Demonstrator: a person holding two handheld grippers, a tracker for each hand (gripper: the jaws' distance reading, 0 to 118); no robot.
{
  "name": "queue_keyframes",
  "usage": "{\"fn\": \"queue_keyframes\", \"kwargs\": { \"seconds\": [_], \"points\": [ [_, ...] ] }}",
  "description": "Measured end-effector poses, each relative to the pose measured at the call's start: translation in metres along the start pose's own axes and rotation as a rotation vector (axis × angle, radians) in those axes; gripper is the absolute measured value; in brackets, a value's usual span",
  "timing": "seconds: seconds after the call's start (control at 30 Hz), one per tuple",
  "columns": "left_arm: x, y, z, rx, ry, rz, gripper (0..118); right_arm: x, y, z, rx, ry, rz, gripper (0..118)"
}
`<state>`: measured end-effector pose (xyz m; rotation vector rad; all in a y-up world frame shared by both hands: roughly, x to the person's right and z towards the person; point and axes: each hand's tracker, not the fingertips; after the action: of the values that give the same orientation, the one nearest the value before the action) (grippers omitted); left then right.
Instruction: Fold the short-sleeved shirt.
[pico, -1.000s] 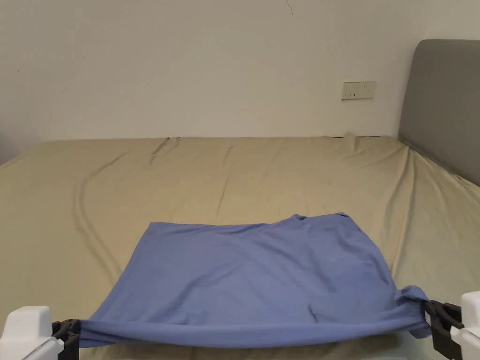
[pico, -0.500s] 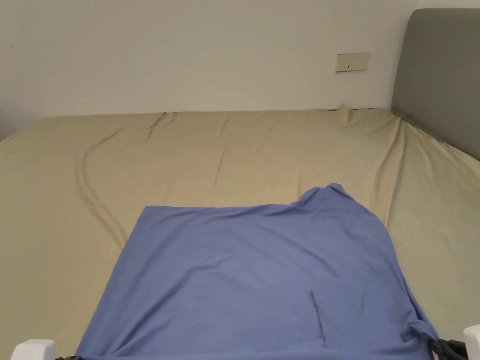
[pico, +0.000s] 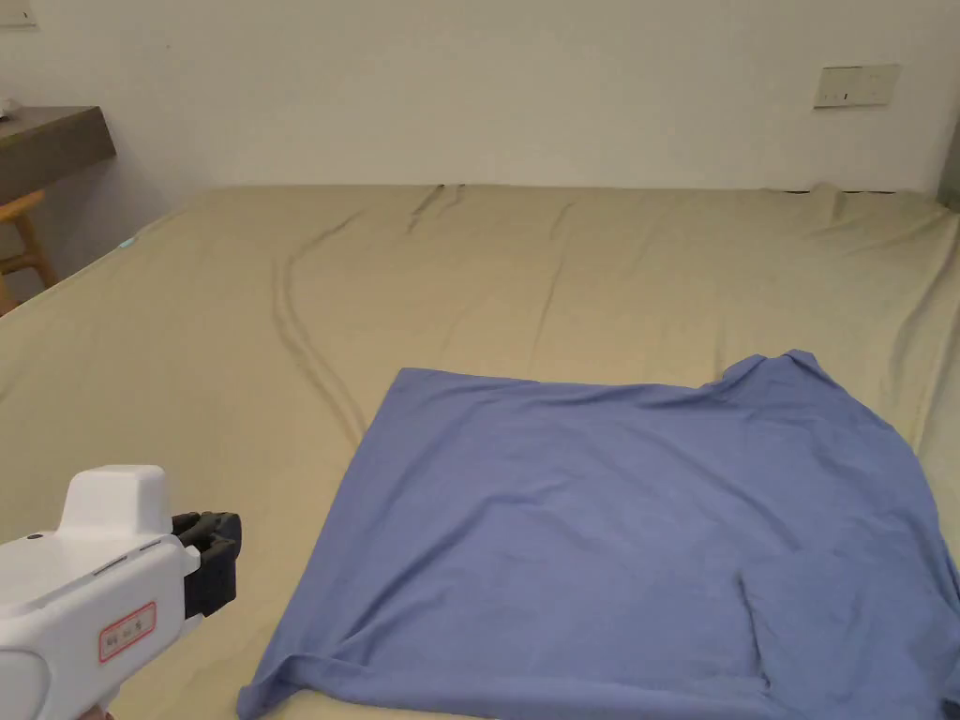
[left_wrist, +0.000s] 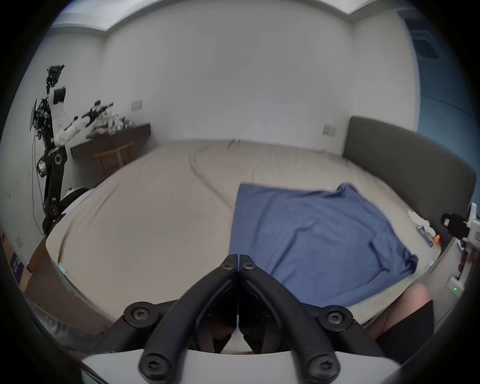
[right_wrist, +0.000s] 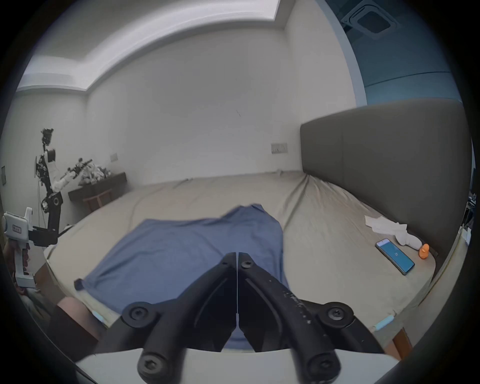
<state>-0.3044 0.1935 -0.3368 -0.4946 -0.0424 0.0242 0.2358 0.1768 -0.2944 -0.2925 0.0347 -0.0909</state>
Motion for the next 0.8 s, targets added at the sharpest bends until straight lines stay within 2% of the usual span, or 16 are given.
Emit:
{"fn": "queue_keyframes", "kwargs": {
  "seconds": [0.07, 0.17, 0.2, 0.27, 0.3, 0.37, 0.4, 0.47, 0.5, 0.53, 0.6, 0.63, 0.67, 0.73, 0.77, 0.8],
  "points": [
    [0.005, -0.010, 0.010, 0.034, -0.009, 0.050, 0, -0.013, -0.005, 0.002, -0.001, 0.053, 0.012, 1],
    [0.007, -0.022, 0.002, -0.053, -0.116, -0.036, 0, -0.027, -0.009, -0.005, -0.042, 0.087, 0.152, 1],
    [0.006, -0.028, -0.004, -0.043, -0.075, -0.076, 0, -0.028, -0.013, -0.007, -0.028, 0.077, 0.184, 1],
    [0.000, -0.041, -0.019, -0.134, -0.002, -0.165, 0, -0.028, -0.015, -0.011, -0.079, 0.067, 0.170, 1],
    [-0.007, -0.049, -0.028, -0.181, -0.021, -0.183, 0, -0.026, -0.017, -0.012, -0.095, 0.078, 0.147, 1],
    [-0.020, -0.066, -0.046, -0.257, -0.026, -0.163, 5, -0.024, -0.018, -0.012, -0.102, 0.081, 0.125, 1],
    [-0.024, -0.076, -0.055, -0.295, 0.007, -0.168, 27, -0.024, -0.018, -0.012, -0.107, 0.081, 0.128, 1],
    [-0.029, -0.091, -0.069, -0.344, 0.001, -0.205, 87, -0.023, -0.018, -0.013, -0.109, 0.072, 0.136, 1],
    [-0.032, -0.097, -0.077, -0.359, -0.009, -0.197, 109, -0.023, -0.017, -0.014, -0.113, 0.073, 0.135, 1],
    [-0.033, -0.099, -0.082, -0.391, -0.023, -0.186, 109, -0.023, -0.017, -0.015, -0.116, 0.075, 0.129, 1],
    [-0.031, -0.101, -0.092, -0.388, -0.056, -0.159, 101, -0.023, -0.017, -0.016, -0.121, 0.084, 0.115, 1],
    [-0.028, -0.102, -0.097, -0.388, -0.047, -0.152, 95, -0.024, -0.017, -0.016, -0.123, 0.087, 0.113, 1],
    [-0.026, -0.101, -0.103, -0.397, -0.040, -0.158, 84, -0.025, -0.017, -0.016, -0.124, 0.087, 0.115, 1],
    [-0.022, -0.099, -0.108, -0.404, -0.029, -0.169, 22, -0.025, -0.019, -0.017, -0.129, 0.093, 0.120, 1],
    [-0.022, -0.098, -0.111, -0.402, -0.028, -0.159, 4, -0.025, -0.019, -0.017, -0.132, 0.099, 0.127, 1],
    [-0.022, -0.098, -0.112, -0.405, -0.043, -0.124, 4, -0.026, -0.020, -0.017, -0.139, 0.100, 0.134, 1]
  ]
}}
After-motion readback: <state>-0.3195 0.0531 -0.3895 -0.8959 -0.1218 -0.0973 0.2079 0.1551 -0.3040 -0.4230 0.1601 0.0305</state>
